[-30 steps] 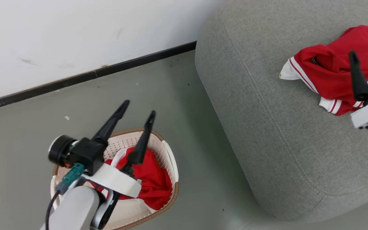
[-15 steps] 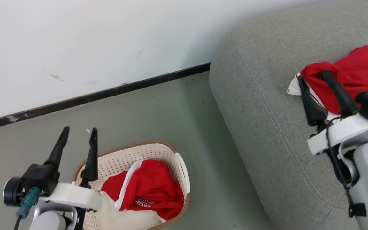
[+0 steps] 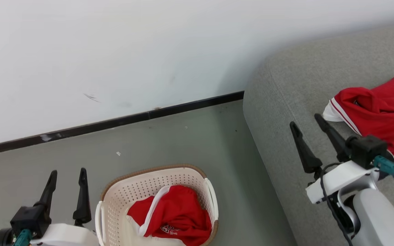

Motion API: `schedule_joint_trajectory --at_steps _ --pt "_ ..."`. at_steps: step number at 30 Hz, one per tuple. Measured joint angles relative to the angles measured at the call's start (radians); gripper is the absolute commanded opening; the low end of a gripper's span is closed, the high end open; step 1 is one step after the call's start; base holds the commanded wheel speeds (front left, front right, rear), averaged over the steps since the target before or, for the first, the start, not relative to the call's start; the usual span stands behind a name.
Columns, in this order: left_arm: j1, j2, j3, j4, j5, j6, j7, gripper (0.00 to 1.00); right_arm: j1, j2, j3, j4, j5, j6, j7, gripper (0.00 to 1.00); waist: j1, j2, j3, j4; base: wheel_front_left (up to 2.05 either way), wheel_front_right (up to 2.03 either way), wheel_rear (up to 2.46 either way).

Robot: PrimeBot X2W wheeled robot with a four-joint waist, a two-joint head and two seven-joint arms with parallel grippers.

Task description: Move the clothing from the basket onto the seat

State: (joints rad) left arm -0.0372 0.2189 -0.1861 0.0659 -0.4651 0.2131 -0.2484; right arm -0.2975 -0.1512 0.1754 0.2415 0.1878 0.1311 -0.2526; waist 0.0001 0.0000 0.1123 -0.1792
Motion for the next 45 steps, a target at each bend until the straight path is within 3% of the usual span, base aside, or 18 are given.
schedule_joint_trajectory --at_steps 17,45 --pt "0.089 -0.023 0.021 -0.013 0.002 0.004 -0.001 1.0 0.212 0.081 -0.093 -0.042 -0.053 0.0 0.0 1.0 -0.0001 0.0 -0.091 0.071 0.0 0.0 0.0" --pt "0.132 -0.029 0.016 0.006 0.002 -0.005 -0.001 1.0 0.362 0.109 -0.093 -0.108 -0.096 0.0 0.0 1.0 0.0 0.0 -0.162 0.128 0.0 0.0 0.0"
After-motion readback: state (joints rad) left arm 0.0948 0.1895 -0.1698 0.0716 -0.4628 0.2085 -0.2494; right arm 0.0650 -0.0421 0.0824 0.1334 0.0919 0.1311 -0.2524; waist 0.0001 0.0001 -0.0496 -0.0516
